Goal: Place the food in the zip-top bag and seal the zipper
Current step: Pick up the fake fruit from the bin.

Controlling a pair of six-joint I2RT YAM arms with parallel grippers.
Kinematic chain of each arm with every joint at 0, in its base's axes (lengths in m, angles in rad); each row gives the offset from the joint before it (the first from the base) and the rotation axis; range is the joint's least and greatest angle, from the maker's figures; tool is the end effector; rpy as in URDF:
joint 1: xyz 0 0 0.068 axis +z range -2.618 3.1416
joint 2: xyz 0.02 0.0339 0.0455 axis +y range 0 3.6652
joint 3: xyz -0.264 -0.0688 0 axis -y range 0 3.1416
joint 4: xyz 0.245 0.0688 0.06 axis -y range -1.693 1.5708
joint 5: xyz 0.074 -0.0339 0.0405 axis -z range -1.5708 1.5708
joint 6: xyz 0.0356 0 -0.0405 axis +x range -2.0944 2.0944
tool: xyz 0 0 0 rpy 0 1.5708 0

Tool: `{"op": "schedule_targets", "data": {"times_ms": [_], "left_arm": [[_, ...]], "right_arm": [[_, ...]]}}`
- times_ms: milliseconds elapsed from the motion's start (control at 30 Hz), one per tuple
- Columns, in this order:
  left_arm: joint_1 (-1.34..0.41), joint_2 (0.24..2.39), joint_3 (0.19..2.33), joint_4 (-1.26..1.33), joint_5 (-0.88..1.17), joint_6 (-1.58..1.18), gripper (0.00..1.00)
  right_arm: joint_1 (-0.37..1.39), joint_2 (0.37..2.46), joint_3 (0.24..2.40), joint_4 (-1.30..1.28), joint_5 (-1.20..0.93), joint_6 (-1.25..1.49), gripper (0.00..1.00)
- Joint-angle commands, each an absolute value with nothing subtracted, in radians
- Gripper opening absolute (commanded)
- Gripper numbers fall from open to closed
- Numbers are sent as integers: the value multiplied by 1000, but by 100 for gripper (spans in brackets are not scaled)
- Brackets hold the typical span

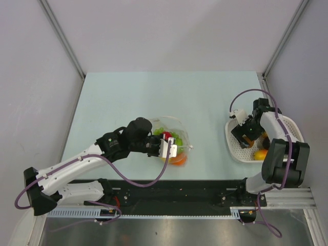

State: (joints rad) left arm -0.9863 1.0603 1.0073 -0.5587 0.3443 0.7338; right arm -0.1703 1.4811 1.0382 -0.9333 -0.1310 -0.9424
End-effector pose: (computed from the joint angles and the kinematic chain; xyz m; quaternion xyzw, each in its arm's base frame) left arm 0.1152 -0.1958 0.3290 0.7140 0.5104 -0.2080 0.4318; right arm 0.2615 -0.0403 0.2184 -0.3798 0.9177 0.0041 0.1167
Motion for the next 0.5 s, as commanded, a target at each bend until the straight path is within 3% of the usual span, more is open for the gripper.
{"op": "schedule_targets", "data": {"times_ms": [0,133,200,333,467], "left_arm": [[-992,1060,1020,-528,374,738,0],[-992,1060,1014,-529,374,741,0],[-992,1062,1019,-531,374,742,0],[-992,1060,1022,-537,371,749,0],[-992,1063,1020,-537,376,750,0]], "right_arm": [[-166,1526,1026,-879,-115,-971,91],[-132,1546,988,-830,-112,-966,87],[-126,1563,986,-827,-115,-960,79],[-123,1554,986,-824,-110,-959,76],[-124,1537,991,-821,-106,-971,52]]}}
